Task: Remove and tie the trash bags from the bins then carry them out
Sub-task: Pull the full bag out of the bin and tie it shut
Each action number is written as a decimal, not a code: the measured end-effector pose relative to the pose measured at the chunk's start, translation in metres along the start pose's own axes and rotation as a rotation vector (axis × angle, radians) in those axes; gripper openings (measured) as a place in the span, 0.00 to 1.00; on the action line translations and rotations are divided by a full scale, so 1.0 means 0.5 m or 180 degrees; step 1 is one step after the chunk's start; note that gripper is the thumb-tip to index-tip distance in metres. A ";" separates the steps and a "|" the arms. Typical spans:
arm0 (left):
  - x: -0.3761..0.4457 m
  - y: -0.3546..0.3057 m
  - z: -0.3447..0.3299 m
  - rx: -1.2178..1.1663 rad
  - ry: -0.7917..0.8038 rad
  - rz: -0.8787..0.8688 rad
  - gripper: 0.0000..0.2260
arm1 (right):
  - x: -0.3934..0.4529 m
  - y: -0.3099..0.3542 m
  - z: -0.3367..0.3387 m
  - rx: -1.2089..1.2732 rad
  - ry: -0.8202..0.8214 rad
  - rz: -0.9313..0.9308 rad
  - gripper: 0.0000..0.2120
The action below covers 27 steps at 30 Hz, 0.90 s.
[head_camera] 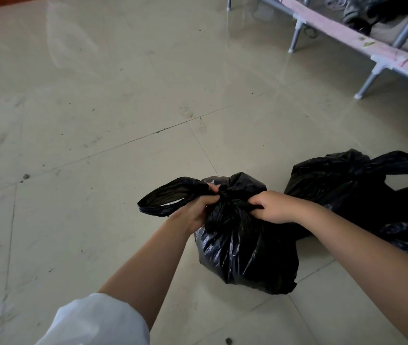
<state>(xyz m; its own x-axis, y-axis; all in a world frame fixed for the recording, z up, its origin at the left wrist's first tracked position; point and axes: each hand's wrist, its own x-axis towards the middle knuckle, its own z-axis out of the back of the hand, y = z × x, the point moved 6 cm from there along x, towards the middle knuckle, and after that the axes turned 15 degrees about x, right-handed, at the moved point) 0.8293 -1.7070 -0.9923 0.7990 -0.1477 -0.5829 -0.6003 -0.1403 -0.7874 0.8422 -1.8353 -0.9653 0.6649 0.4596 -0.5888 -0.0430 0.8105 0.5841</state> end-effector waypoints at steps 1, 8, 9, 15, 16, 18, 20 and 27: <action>0.000 0.002 0.003 0.0068 -0.0082 0.0025 0.17 | -0.003 0.001 0.003 -0.0121 0.0065 -0.0049 0.13; 0.000 0.022 0.045 0.0134 -0.0410 0.0052 0.15 | -0.010 0.068 0.080 0.0003 -0.1169 0.0714 0.13; 0.001 0.027 0.046 0.0135 -0.0329 0.0061 0.14 | -0.004 0.080 0.084 -0.0017 -0.1255 0.0832 0.13; 0.011 0.049 0.036 0.0092 0.0169 -0.0036 0.13 | 0.078 0.100 0.032 -0.0281 -0.0101 0.0257 0.25; 0.012 0.051 0.035 0.0141 0.0218 -0.0091 0.14 | 0.087 0.093 0.018 -0.0358 0.0148 0.0125 0.26; 0.010 0.057 0.039 0.0322 0.0281 -0.0204 0.14 | 0.093 0.079 0.000 -0.0319 0.0444 -0.0053 0.27; 0.004 0.059 0.046 0.0560 0.0342 -0.0342 0.14 | 0.091 0.071 -0.002 -0.0162 0.0552 -0.0100 0.26; -0.002 0.056 0.052 0.1038 0.0505 -0.0704 0.14 | 0.080 0.073 -0.005 0.0070 0.0786 -0.0169 0.19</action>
<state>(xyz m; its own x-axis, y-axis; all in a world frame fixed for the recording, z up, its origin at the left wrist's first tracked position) 0.8125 -1.6851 -1.0192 0.8769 -0.3012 -0.3747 -0.3523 0.1279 -0.9271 0.8653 -1.7867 -0.9690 0.4633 0.4935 -0.7360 0.0051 0.8291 0.5591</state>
